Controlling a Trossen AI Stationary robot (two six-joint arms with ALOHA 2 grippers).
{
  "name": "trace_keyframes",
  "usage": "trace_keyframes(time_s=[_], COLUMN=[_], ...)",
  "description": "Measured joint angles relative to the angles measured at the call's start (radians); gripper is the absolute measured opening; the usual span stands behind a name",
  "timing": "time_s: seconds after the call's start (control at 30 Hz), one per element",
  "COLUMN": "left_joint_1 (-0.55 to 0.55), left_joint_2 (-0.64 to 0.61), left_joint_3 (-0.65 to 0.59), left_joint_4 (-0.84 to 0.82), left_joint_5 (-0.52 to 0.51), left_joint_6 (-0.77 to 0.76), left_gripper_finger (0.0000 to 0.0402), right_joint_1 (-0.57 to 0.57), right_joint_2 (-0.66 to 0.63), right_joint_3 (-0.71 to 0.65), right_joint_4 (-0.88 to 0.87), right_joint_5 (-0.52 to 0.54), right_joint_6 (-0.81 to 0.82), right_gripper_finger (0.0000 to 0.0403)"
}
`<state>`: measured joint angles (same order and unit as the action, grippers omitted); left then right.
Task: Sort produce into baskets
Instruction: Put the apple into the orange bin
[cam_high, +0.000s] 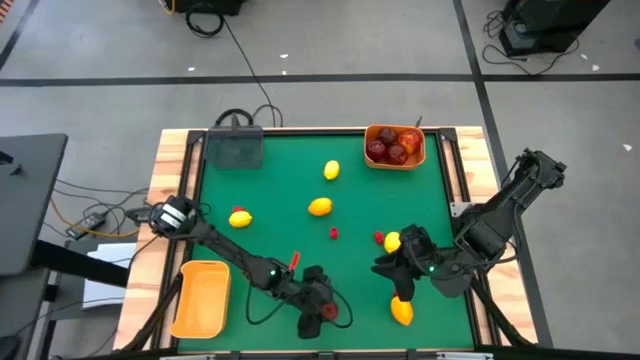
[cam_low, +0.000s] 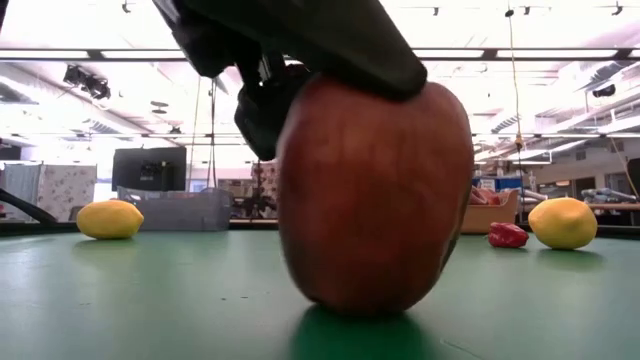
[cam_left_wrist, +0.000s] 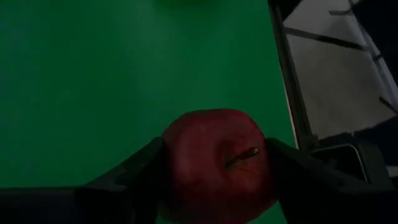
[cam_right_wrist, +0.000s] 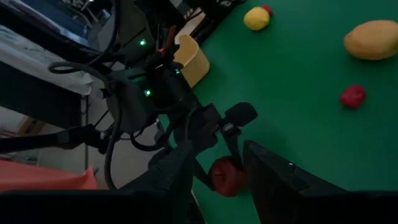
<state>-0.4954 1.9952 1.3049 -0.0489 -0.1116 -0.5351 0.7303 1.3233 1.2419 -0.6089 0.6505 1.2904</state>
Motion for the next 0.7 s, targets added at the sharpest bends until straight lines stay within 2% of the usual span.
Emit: trace_keyframes(time_s=[0.2,0.3,0.4,0.5,0.6,0.7], left_joint_1=[0.079,0.143,0.222,0.311,0.399,0.485], left_joint_2=[-0.055,-0.102,-0.131,-0.147,-0.146,-0.141], left_joint_3=[0.035,0.081,0.133,0.197,0.249,0.259], left_joint_4=[-0.084,-0.193,-0.312,-0.358,-0.355,-0.258], left_joint_5=[0.002,0.004,-0.016,-0.040,-0.041,-0.022], left_joint_6=[-0.011,0.023,0.094,0.140,0.174,0.224], left_gripper_finger=[0.0244,0.0256,0.0263,0.0259,0.0258,0.0260], right_joint_1=[0.000,0.001,0.002,0.002,0.004,0.013], right_joint_2=[-0.014,-0.025,-0.030,-0.025,-0.016,-0.016], right_joint_3=[0.000,0.000,0.000,0.000,0.000,0.000], right_joint_4=[-0.045,-0.146,-0.269,-0.367,-0.424,-0.466], right_joint_5=[0.017,0.004,-0.057,-0.160,-0.236,-0.272], right_joint_6=[0.053,0.137,0.208,0.229,0.224,0.196], right_gripper_finger=[0.0153,0.0153,0.0153,0.0153,0.0153,0.0153])
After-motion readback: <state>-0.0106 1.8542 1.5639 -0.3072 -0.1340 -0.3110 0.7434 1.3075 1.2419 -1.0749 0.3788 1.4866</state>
